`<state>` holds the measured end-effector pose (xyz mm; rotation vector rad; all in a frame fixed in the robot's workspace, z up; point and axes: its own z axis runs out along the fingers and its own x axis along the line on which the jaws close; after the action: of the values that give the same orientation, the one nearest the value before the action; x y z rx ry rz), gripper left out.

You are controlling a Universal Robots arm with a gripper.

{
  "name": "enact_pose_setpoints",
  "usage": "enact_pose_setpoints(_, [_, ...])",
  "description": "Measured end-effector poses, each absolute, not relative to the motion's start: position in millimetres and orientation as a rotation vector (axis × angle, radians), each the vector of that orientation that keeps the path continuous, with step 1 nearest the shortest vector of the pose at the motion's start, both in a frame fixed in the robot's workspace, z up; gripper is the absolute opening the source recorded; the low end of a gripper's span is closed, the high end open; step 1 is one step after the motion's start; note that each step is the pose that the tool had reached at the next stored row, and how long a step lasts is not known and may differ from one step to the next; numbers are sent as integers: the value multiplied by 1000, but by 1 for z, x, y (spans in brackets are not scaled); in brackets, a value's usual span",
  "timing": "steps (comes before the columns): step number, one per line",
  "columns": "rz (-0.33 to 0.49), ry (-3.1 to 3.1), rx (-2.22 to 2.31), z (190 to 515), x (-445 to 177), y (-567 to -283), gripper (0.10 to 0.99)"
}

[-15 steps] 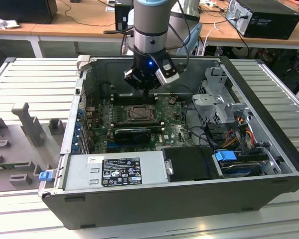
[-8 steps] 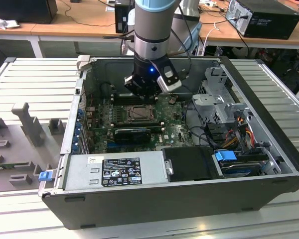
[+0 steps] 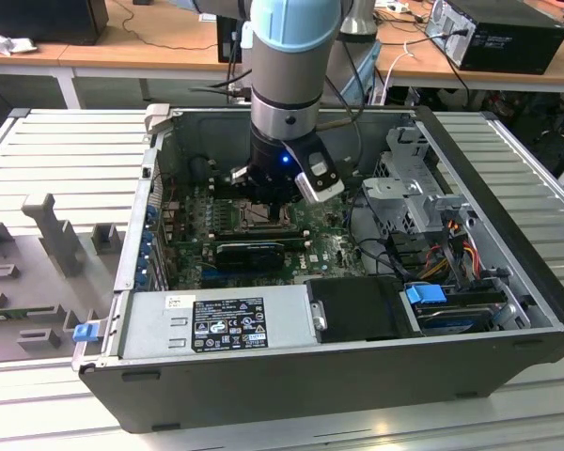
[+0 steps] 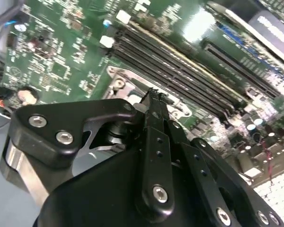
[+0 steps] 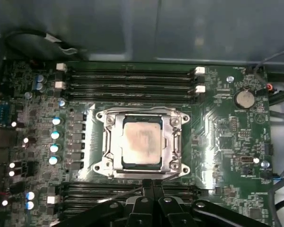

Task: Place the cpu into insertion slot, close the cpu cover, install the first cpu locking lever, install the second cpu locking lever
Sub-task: 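Install the second cpu locking lever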

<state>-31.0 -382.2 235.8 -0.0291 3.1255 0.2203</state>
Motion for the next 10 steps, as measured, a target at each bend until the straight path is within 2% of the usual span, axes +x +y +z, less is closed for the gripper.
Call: enact_pose_setpoints(10, [250,3124,-52,218,-64,-386,106])
